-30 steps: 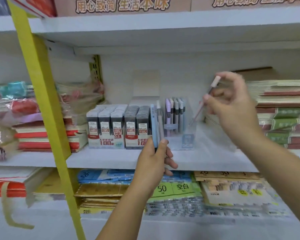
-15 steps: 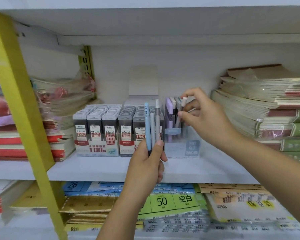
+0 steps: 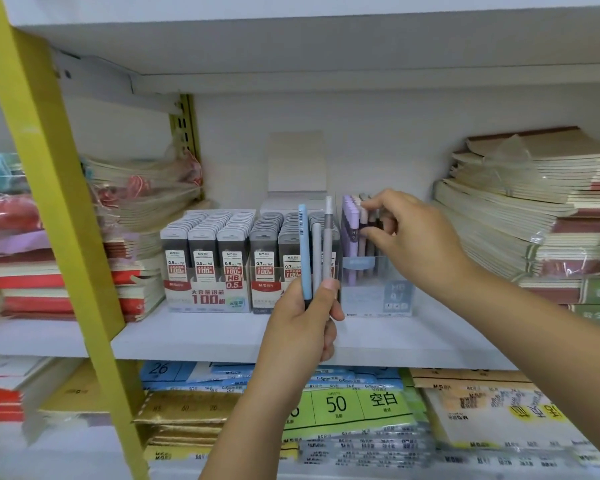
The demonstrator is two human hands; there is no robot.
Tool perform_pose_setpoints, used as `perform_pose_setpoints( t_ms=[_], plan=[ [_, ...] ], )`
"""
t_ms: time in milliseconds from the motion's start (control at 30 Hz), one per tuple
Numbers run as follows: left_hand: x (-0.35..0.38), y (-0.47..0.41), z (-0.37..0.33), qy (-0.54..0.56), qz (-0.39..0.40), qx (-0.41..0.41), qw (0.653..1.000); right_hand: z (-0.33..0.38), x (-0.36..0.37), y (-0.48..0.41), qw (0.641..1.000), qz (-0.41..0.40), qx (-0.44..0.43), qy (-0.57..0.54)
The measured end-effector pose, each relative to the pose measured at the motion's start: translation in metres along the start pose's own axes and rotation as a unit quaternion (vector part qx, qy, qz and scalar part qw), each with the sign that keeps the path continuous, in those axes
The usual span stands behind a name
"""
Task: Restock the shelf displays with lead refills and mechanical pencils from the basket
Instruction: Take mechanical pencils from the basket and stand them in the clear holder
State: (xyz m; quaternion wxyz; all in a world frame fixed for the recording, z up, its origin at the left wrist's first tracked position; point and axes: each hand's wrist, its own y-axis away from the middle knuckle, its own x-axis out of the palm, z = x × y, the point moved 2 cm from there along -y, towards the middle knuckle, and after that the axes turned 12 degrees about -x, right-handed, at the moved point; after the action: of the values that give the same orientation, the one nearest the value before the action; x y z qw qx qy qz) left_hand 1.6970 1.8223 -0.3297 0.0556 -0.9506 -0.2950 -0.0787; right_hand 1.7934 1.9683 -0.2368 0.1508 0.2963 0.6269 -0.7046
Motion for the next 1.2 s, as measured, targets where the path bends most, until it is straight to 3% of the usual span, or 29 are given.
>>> perform_pose_setpoints(
  t_ms=[133, 267, 367, 467, 600, 767, 900, 1200],
  plan=[
    [0.0, 0.002, -0.004, 0.023, 0.038, 0.0, 0.999, 0.009, -0.011, 0.008, 0.992, -0.06, 0.053, -0.093],
    [0.003, 0.004, -0.006, 0.015, 0.063, 0.001, 0.998, 0.031, -0.016, 0.017, 0.936, -0.026, 0.119, -0.331],
    [0.005, 0.005, -0.006, 0.004, 0.068, 0.003, 0.998, 0.035, -0.019, 0.014, 0.904, -0.012, 0.129, -0.408],
    [0.005, 0.004, -0.006, -0.003, 0.046, 0.011, 0.999, 0.03, -0.028, 0.008, 0.878, -0.06, 0.141, -0.453],
    [0.002, -0.001, -0.005, -0.001, 0.003, 0.014, 1.0, 0.011, -0.058, 0.001, 0.905, -0.166, 0.081, -0.384],
    [0.002, -0.003, -0.003, 0.0, -0.015, 0.015, 1.0, 0.003, -0.054, 0.002, 0.963, -0.05, 0.046, -0.261],
    [0.002, -0.004, -0.002, -0.014, -0.01, 0.019, 1.0, 0.004, -0.037, 0.007, 0.975, 0.011, 0.05, -0.217],
    [0.0, -0.003, -0.002, -0.022, -0.011, 0.014, 1.0, 0.001, -0.027, 0.002, 0.988, 0.002, 0.028, -0.155]
  ],
)
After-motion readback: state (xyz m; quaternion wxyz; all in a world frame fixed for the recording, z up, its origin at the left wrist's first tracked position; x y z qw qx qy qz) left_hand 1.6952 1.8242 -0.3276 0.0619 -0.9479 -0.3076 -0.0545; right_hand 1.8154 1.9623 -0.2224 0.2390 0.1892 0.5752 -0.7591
